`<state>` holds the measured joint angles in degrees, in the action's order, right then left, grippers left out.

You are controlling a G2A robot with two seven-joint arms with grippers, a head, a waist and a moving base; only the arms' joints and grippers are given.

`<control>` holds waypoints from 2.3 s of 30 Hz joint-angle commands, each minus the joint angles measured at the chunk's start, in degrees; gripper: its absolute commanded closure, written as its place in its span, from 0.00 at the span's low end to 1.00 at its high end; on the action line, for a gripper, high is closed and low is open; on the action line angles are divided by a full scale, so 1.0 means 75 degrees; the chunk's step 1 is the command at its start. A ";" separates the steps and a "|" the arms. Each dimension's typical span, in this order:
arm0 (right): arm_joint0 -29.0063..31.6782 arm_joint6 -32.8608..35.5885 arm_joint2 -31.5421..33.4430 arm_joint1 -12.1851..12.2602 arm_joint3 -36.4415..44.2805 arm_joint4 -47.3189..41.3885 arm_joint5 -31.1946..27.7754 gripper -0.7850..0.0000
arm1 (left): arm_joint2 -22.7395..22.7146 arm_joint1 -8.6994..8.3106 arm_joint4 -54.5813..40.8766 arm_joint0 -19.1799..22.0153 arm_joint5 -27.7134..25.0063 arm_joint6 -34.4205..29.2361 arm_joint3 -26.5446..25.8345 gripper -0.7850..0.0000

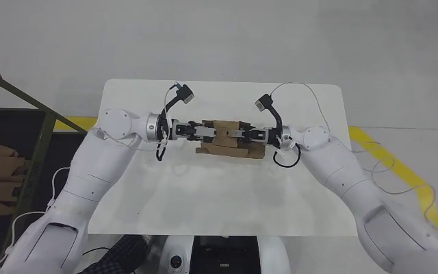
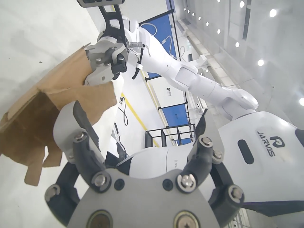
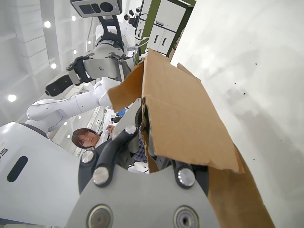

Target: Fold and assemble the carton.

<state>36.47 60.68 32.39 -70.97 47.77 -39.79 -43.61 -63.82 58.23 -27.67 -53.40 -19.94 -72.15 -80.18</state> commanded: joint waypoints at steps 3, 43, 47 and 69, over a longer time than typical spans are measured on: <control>0.0015 -0.0015 0.0078 0.0033 0.0004 -0.0020 -0.0015 1.00 | -0.0309 -0.0072 -0.0173 -0.0246 -0.0036 -0.0031 -0.0094 0.00; 0.0273 0.0063 -0.0105 0.0035 0.0656 -0.0054 0.0063 1.00 | -0.0203 0.0004 0.0030 0.0097 0.0124 0.0287 0.0595 0.00; 0.0228 -0.0045 -0.0018 0.0042 0.0448 -0.0086 -0.0045 1.00 | -0.0298 -0.0022 0.0080 -0.0009 0.0099 0.0342 0.0505 0.00; 0.0126 -0.0332 0.0414 -0.0079 -0.0148 -0.0385 -0.0331 1.00 | -0.0245 -0.0043 -0.0004 -0.0401 0.0385 0.0179 -0.0083 0.00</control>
<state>37.39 58.24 35.45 -71.48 46.73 -42.63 -46.05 -65.78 57.87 -27.64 -56.47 -17.11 -70.84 -80.80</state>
